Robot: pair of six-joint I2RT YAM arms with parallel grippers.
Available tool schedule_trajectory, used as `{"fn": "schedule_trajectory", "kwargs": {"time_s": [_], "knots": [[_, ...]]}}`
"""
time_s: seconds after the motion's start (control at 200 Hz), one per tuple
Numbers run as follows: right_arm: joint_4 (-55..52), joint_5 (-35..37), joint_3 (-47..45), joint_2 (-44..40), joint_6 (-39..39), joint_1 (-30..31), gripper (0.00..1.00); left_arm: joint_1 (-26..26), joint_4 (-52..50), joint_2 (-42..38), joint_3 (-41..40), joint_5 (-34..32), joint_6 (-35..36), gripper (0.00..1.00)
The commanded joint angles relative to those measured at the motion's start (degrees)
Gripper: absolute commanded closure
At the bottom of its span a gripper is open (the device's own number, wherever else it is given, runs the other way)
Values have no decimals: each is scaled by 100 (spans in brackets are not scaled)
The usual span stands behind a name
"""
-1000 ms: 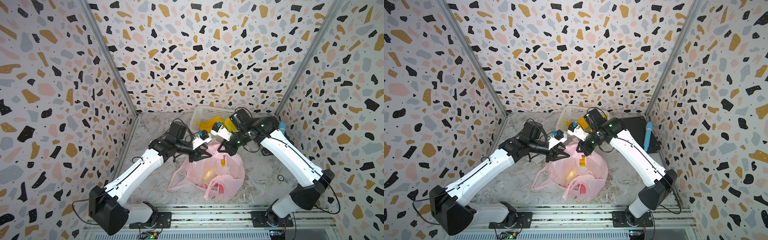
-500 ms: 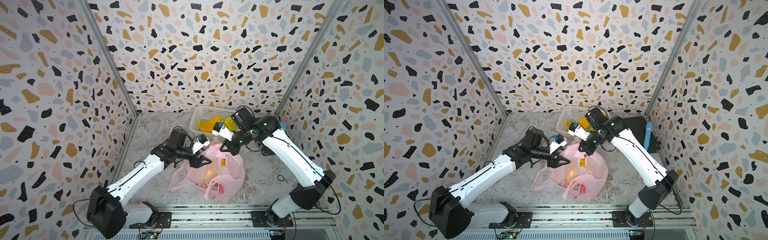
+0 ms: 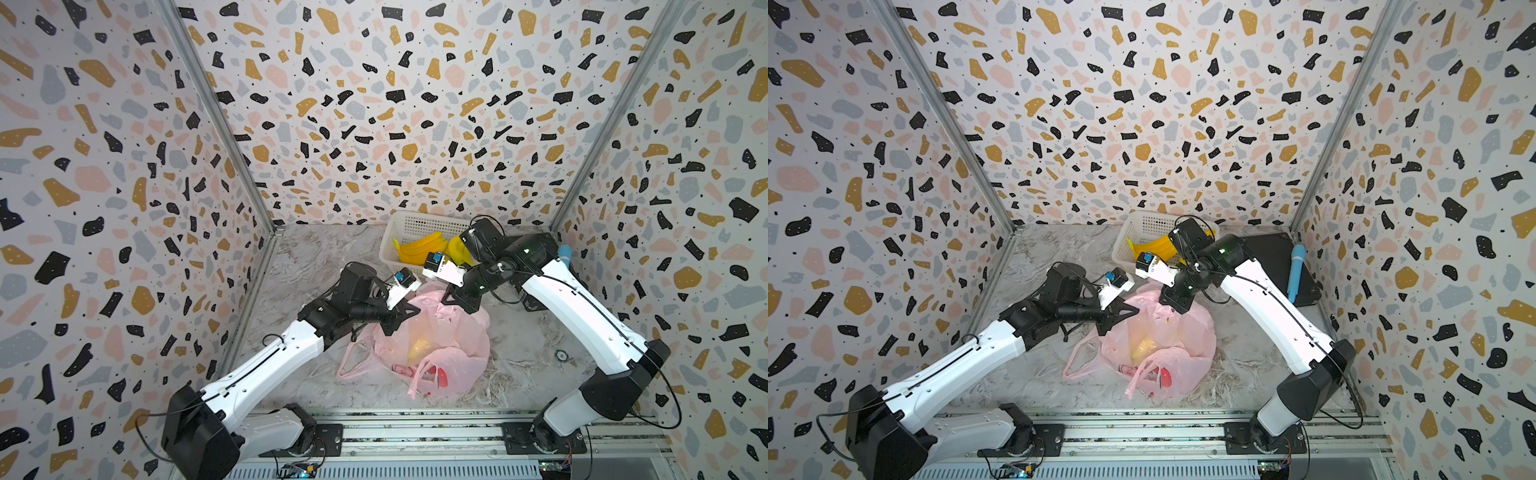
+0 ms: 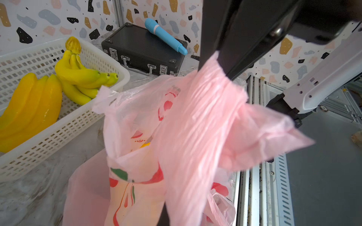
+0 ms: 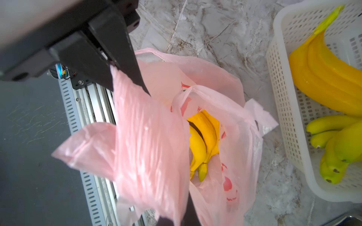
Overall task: Place the banana into a plastic bag & tie a knot
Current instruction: Cross the plastic bag at the center of the board.
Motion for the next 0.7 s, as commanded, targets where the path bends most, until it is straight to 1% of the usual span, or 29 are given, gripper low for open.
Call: {"fn": "schedule_trajectory", "kwargs": {"time_s": [0.0,0.07,0.125,0.26,0.43,0.521,0.696], "knots": [[-101,560,20,-252,-524,-42,100,26,-138,-148,-39,141,-179,100],[91,708,-49,-294,-678,-34,100,26,-262,-112,-9,403,-192,100],[386,973,-173,-362,-744,-33,100,26,-332,-77,0,609,-191,100],[1128,1466,-519,-595,-912,-24,100,26,-359,-60,-44,860,-202,100],[2299,1486,-1282,-1101,-1342,19,100,26,-251,-1,-55,1142,-275,100],[2814,1581,-1644,-1324,-1525,46,100,28,-276,19,-35,1167,-252,100],[3751,1891,-2169,-1562,-1639,126,100,28,-3,114,-74,1373,-360,97]]}}
